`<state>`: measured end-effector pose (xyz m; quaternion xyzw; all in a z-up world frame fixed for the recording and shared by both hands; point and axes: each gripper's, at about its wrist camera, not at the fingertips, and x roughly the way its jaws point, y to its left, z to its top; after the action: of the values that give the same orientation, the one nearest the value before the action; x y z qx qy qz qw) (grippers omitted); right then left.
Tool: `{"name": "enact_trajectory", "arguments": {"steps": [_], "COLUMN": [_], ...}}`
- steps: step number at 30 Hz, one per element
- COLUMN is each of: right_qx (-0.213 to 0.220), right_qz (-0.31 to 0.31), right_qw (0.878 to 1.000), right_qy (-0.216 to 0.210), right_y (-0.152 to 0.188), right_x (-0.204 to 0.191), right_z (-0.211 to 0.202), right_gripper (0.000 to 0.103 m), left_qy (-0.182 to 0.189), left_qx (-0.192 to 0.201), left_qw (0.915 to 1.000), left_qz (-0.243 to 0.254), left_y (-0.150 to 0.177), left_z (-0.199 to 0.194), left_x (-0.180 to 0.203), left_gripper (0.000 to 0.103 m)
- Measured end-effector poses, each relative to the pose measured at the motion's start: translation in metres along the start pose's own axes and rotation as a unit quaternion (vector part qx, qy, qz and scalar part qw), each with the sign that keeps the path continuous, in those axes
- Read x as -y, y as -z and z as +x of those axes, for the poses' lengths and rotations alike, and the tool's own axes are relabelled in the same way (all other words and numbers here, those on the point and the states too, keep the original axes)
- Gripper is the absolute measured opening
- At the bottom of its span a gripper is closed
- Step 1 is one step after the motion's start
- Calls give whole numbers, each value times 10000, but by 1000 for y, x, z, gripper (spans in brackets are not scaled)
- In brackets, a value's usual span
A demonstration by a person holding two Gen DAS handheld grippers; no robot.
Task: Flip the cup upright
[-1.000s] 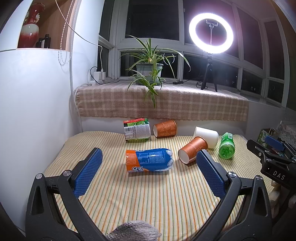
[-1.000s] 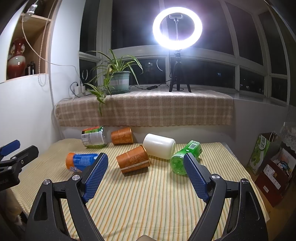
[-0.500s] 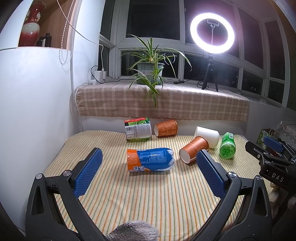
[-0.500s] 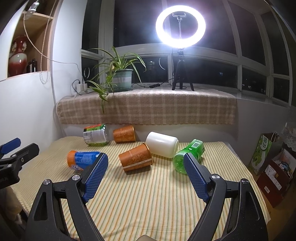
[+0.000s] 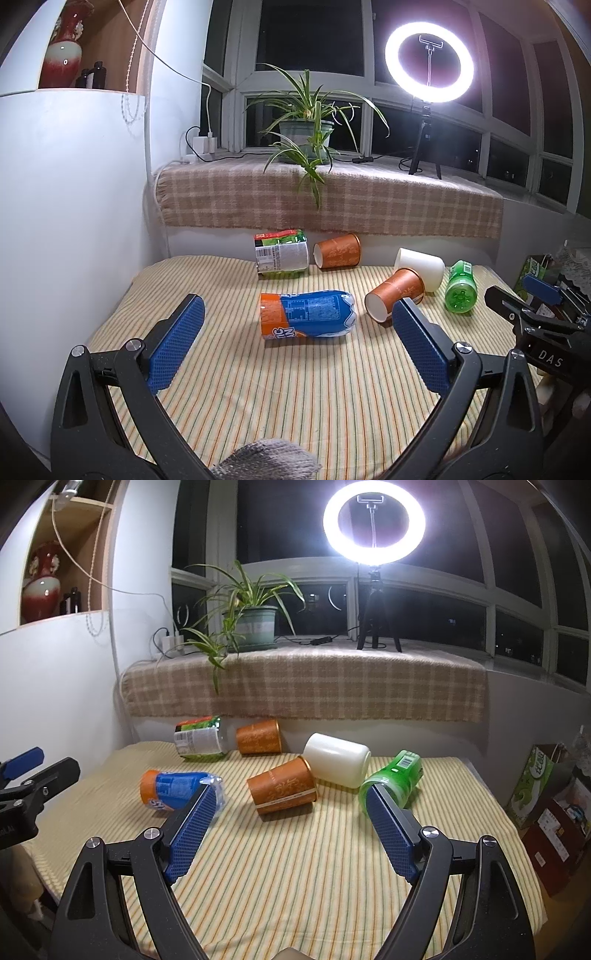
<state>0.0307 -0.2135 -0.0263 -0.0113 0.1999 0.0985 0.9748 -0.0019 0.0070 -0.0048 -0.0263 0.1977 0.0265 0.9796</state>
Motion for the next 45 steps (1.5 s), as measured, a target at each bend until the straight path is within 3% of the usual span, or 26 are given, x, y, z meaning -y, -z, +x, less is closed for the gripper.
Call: {"name": "enact_trajectory", "arguments": {"steps": [12,19,25,30,39,45], "right_qx": [-251,-691,-1113,-1436,-1933,-2082], "right_qz": [-386,-1078,-2190,-3158,-4482,-4990], "right_qw": [9974,9850,9551,9167,8563,8277], "right_qy": [-549,-1153,-1657,-1982,-1687,-1500], "right_y": [-5,-8,-11,-9,11,25], "right_x": [-18,-43,-82,-120,-162,-174], "right_z": [28,62,90,115,170,193], "right_gripper": [83,83,83,83,83,83], "left_qy": [-246,-569,-714,-802,-1061,-1244], "left_qx": [-76,-279,-566,-698,-809,-834], "left_qw": [9997,9980,9955,9937,9884,9845], "left_qz": [-6,-20,-243,-353,-724,-913], "left_y": [1,14,34,51,68,72], "left_z": [-3,-9,-16,-25,-37,-42], "left_x": [-13,-38,-69,-84,-115,-133], "left_gripper": [103,103,103,103,103,103]}}
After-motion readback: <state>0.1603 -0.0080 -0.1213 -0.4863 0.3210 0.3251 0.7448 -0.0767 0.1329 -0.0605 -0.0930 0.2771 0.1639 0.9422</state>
